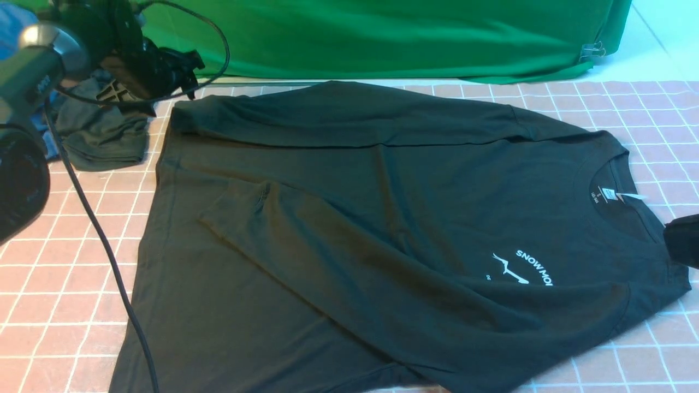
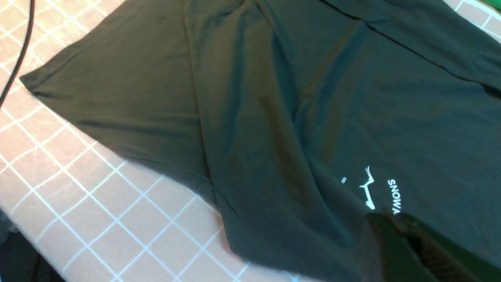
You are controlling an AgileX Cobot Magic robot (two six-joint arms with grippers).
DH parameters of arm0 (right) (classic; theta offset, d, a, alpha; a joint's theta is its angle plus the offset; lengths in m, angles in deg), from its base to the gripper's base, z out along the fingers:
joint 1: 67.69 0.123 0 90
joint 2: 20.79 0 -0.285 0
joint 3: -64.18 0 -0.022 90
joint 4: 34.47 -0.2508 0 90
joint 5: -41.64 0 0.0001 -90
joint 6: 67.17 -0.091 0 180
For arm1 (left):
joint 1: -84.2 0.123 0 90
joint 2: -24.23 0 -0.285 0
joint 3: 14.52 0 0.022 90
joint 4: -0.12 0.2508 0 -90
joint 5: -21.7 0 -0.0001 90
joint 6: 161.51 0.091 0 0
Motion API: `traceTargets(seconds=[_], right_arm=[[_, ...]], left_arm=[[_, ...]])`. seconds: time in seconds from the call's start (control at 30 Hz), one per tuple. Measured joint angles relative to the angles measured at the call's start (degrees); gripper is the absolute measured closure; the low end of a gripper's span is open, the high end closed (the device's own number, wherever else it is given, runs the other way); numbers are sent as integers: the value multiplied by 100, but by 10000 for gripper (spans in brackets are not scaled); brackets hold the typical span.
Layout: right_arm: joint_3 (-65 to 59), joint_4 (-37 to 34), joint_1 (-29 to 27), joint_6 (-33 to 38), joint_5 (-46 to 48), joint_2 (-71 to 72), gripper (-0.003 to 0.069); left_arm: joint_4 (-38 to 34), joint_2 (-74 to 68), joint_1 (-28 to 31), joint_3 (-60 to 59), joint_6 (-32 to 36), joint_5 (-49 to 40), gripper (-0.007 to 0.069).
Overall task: Fold a long-sleeved shirt over a pink coffee tablecloth.
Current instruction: 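Fold the left side of the dark shirt inward over its body with the left gripper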
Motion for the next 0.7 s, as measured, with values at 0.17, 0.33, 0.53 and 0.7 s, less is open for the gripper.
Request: traceTargets(seconds=[0.17, 0.33, 0.53, 0.7], right_arm=[[-5, 0, 0, -11, 0, 0, 623], [-5, -6, 0, -15, -5, 0, 623], [-11, -6, 0, -15, -45, 0, 623], [-11, -6, 0, -15, -45, 0, 623]], left_arm=[[1, -81, 0, 0, 0, 5, 68], [-89, -167, 0, 0, 0, 18, 74], [-285, -257, 0, 0, 344, 18, 210], [-296, -251, 0, 0, 690, 18, 451]])
